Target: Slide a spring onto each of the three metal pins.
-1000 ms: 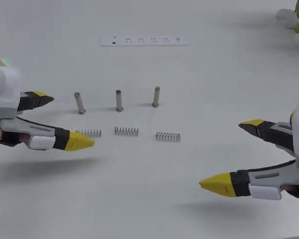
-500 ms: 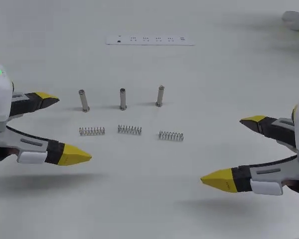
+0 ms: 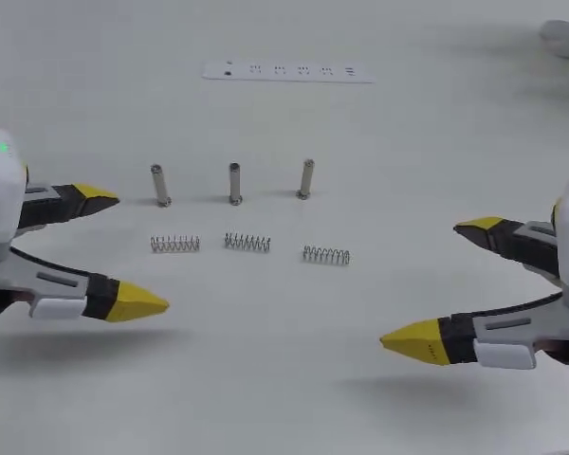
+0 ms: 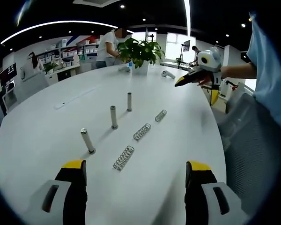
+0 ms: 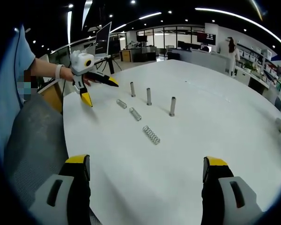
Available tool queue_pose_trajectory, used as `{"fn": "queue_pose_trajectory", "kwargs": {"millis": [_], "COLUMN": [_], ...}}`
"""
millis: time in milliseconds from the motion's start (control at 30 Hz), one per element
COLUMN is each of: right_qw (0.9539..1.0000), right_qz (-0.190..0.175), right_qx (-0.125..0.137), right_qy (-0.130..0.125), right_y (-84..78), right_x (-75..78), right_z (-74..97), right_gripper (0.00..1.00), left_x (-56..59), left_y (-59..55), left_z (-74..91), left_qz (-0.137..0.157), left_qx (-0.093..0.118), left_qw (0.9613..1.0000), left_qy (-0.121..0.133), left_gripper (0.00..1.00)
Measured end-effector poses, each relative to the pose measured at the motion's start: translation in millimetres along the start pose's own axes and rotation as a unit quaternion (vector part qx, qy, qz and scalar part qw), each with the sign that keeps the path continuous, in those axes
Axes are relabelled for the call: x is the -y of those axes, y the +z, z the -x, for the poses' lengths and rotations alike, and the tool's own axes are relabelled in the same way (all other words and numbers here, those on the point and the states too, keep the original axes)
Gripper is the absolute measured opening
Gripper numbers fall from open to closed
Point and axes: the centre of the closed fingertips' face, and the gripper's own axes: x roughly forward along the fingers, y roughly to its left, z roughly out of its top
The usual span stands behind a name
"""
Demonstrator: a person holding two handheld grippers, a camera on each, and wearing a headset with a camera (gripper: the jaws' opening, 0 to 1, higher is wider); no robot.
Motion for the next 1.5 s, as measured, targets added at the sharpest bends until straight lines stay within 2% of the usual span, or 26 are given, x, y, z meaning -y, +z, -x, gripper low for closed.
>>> {"fn": "queue_pose_trajectory", "kwargs": {"millis": [300, 367, 800, 1100, 1367, 1500], "right_qw": [1.0, 1.0, 0.9998, 0.9997, 0.9997, 0.9997], "right_qz": [-0.001, -0.002, -0.009, -0.011, -0.012, -0.012], "right_qx": [-0.007, -0.008, -0.018, -0.02, -0.021, -0.021], "right_qy": [-0.002, -0.004, -0.008, -0.008, -0.008, -0.009], "right_y": [-4.3, -5.0, -12.3, -14.0, -14.9, -14.5], "right_x": [3.0, 3.8, 7.0, 7.3, 6.8, 7.1], "right_z": [0.6, 1.2, 3.5, 2.3, 1.4, 1.6], "right_gripper": [1.0, 1.0, 1.0, 1.0, 1.0, 0.99], "left_x": [-8.0, -10.0, -24.8, -28.5, -30.0, -30.6], "left_y": [-4.2, -5.5, -12.3, -12.9, -12.8, -14.8], "left_z": [-9.8, -12.8, -29.1, -33.8, -35.9, -36.1], "left_qz": [-0.009, -0.011, -0.019, -0.022, -0.022, -0.028], "left_qx": [-0.004, -0.007, -0.017, -0.014, -0.012, -0.015], "left_qw": [0.9999, 0.9999, 0.9997, 0.9997, 0.9997, 0.9995], "left_qy": [-0.004, -0.006, -0.004, -0.005, -0.005, -0.005], "left_gripper": [0.68, 0.61, 0.35, 0.25, 0.22, 0.17]}}
